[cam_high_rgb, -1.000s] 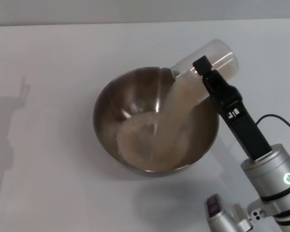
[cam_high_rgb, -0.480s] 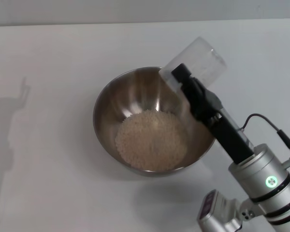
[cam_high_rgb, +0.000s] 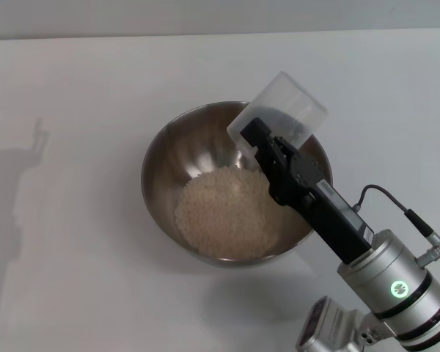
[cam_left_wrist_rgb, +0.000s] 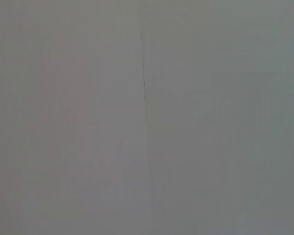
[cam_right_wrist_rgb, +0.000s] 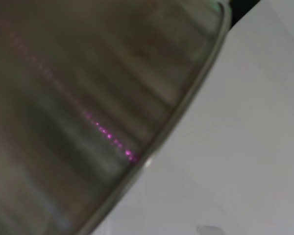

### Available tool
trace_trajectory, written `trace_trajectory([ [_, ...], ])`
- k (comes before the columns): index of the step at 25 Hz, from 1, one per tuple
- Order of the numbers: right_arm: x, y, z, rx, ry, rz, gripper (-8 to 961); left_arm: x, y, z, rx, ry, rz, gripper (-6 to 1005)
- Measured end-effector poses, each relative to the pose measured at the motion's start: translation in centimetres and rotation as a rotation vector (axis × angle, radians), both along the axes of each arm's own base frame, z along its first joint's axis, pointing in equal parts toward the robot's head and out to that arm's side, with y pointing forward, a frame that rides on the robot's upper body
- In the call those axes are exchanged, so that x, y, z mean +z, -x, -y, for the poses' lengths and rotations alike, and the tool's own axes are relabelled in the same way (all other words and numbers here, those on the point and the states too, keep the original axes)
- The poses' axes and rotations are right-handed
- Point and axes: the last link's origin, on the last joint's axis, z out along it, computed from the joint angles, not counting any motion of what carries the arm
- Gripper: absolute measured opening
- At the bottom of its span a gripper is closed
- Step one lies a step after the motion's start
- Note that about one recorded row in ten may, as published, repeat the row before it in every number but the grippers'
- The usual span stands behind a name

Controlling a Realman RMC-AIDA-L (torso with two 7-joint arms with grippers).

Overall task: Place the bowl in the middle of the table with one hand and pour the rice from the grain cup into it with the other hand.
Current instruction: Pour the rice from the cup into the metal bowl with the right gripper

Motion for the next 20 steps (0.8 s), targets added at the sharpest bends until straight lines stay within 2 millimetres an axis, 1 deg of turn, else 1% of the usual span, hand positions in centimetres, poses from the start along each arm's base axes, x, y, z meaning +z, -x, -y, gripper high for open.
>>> trace_trajectory([
  [9, -0.19, -0.27, -0.6, 0.036, -0.063, 0.116, 0, 0.05, 0.06, -0.04, 0.002, 0.0, -0.001, 791],
  [20, -0.48, -0.19, -0.66, 0.047, -0.057, 0.139, 0, 0.1, 0.07, -0.1, 0.002, 0.001, -0.002, 791],
])
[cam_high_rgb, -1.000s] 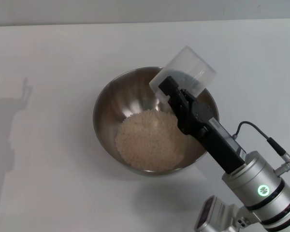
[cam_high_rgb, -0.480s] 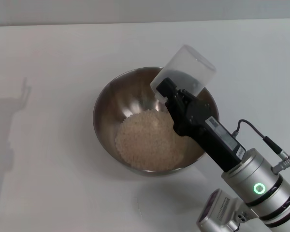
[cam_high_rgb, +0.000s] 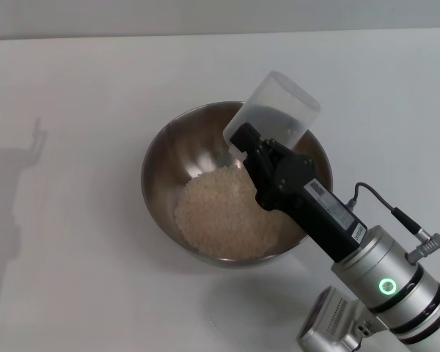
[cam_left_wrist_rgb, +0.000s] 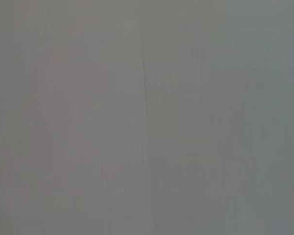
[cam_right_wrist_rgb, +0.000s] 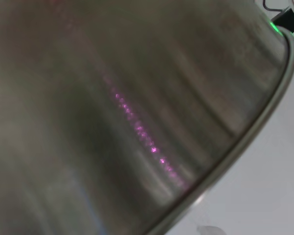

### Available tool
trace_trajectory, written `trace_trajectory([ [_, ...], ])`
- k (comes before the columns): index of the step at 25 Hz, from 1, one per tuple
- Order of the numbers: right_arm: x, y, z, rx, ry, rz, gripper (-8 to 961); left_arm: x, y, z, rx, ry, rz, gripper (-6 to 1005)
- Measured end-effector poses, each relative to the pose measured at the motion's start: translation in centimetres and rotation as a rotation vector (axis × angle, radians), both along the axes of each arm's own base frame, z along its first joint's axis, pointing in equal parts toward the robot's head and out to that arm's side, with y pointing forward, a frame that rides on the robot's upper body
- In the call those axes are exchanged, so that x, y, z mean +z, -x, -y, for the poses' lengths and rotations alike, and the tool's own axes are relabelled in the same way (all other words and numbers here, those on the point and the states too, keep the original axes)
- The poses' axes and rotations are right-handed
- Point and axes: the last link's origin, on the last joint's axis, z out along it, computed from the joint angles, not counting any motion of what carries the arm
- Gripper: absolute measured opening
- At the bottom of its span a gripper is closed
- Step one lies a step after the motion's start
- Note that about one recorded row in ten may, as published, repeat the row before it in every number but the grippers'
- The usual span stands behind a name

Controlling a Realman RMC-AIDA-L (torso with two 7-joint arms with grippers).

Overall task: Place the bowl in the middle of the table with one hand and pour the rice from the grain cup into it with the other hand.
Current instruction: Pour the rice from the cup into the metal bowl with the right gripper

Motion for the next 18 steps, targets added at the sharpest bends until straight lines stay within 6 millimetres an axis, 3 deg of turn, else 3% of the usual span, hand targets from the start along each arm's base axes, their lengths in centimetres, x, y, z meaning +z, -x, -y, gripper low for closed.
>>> trace_trajectory([
  [10, 0.1, 0.1, -0.2, -0.022, 0.016, -0.043, 0, 0.1, 0.0, 0.0, -0.002, -0.002, -0.001, 791],
  [15, 0.9, 0.7, -0.7, -0.116, 0.147, -0.303, 0, 0.1, 0.0, 0.0, -0.004, -0.002, -0.002, 791],
  [16, 1.4, 1.0, -0.6, -0.146, 0.242, -0.47, 0, 0.1, -0.1, -0.1, -0.005, -0.002, -0.002, 791],
  [18, 1.6, 1.1, -0.5, -0.152, 0.281, -0.534, 0, 0.1, -0.1, -0.1, -0.004, -0.001, -0.002, 791],
])
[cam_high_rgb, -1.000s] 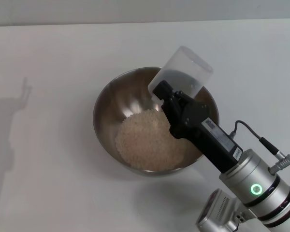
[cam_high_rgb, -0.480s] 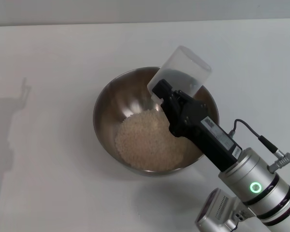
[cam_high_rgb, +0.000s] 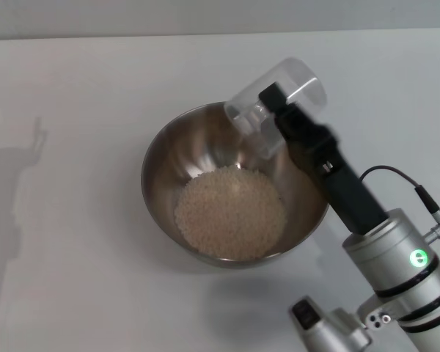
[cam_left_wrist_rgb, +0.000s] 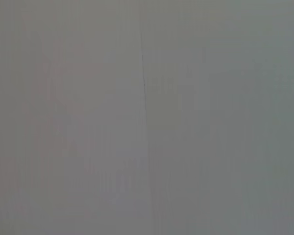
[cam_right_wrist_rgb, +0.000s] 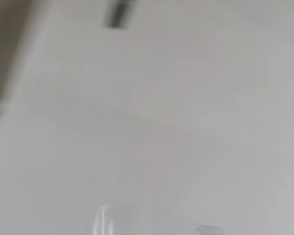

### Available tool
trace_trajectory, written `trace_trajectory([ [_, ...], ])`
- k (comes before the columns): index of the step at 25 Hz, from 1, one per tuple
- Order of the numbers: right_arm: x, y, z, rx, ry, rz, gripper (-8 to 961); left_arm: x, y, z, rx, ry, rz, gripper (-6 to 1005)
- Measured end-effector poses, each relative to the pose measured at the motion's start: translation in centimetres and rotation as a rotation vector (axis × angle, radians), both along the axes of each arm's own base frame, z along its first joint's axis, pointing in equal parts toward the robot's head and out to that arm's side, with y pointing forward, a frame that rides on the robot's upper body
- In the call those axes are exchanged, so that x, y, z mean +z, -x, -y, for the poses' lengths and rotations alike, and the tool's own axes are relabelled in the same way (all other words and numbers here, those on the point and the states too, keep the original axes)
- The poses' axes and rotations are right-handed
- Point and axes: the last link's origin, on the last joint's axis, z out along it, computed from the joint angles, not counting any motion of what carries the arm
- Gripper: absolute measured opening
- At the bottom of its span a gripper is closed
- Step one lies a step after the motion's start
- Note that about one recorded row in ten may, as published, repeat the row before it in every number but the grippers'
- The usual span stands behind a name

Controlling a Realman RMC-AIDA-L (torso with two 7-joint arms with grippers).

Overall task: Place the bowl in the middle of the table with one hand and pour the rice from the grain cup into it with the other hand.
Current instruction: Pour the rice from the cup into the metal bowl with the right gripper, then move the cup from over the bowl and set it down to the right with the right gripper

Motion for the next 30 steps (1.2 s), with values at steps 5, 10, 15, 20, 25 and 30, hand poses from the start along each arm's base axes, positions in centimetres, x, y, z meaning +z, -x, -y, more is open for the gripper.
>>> trace_trajectory([
  [5, 0.9, 0.5, 0.5, -0.025, 0.196, -0.337, 0, -0.1, -0.1, -0.1, -0.004, 0.003, -0.001, 791],
  [10, 1.6, 0.8, 0.3, -0.089, 0.377, -0.686, 0, -0.2, -0.1, 0.0, -0.003, 0.006, 0.0, 791],
  [15, 3.6, -0.4, 0.9, -0.035, 0.636, -1.123, 0, -0.2, -0.1, 0.1, -0.002, 0.003, 0.0, 791],
  [20, 5.3, -2.9, 1.1, 0.006, 0.816, -1.39, 0, -0.1, 0.0, 0.2, 0.001, 0.002, -0.001, 791],
  [25, 6.0, -4.7, 1.2, -0.014, 0.835, -1.446, 0, -0.1, 0.0, 0.2, 0.0, 0.003, -0.002, 791],
  [30, 8.1, -8.3, 0.8, -0.053, 0.772, -1.504, 0, -0.1, 0.0, 0.0, 0.0, 0.005, -0.004, 791],
])
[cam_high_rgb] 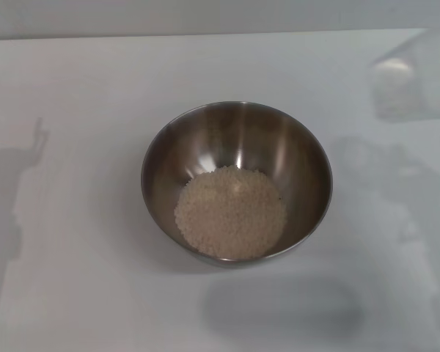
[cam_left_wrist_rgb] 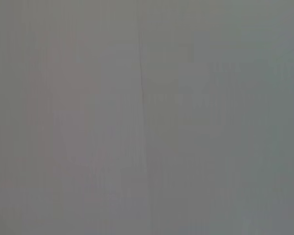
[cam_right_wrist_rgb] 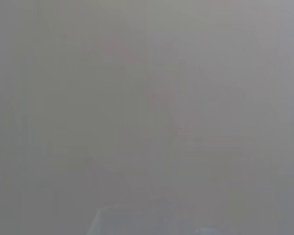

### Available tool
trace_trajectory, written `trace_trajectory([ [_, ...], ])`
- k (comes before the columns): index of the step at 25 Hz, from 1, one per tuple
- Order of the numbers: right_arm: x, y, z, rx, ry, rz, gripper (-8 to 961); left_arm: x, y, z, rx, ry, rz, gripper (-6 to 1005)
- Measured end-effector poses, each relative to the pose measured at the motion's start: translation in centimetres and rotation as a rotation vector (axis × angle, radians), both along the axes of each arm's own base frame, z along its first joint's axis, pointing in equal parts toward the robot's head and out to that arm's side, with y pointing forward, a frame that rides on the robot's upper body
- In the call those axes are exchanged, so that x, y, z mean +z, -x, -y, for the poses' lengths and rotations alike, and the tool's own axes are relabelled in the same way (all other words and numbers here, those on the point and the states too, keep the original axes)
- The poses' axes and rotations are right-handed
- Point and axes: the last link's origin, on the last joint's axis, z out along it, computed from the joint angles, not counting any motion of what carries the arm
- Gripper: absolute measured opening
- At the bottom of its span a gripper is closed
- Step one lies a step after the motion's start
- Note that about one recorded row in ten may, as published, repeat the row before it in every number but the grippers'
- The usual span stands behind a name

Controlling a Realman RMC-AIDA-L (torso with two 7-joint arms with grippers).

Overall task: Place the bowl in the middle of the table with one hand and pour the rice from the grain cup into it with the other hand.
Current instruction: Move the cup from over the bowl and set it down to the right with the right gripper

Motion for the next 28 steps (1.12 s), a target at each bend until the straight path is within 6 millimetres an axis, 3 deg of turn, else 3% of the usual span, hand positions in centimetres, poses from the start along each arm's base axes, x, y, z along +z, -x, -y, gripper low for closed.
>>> trace_trajectory([
  [2, 0.8, -1.7, -0.4, -0.065, 0.004, -0.009, 0, 0.0, 0.0, 0.0, 0.0, 0.001, 0.0, 791],
  [3, 1.5, -3.5, -0.8, -0.144, 0.002, -0.001, 0, 0.0, 0.0, 0.0, 0.001, 0.0, 0.0, 791],
  [9, 2.6, -6.5, -1.8, -0.288, 0.008, 0.071, 0, 0.0, 0.0, 0.0, 0.002, 0.001, 0.0, 791],
  [13, 2.3, -8.2, -3.7, -0.39, 0.093, 0.085, 0, -0.1, 0.1, 0.0, 0.005, 0.003, 0.0, 791],
  [17, 1.7, -8.6, -5.0, -0.42, 0.165, 0.074, 0, -0.1, 0.1, 0.0, 0.005, 0.003, 0.0, 791],
  [28, -2.1, -6.7, -7.6, -0.389, 0.396, 0.12, 1, -0.1, 0.0, 0.0, 0.001, 0.004, 0.002, 791],
])
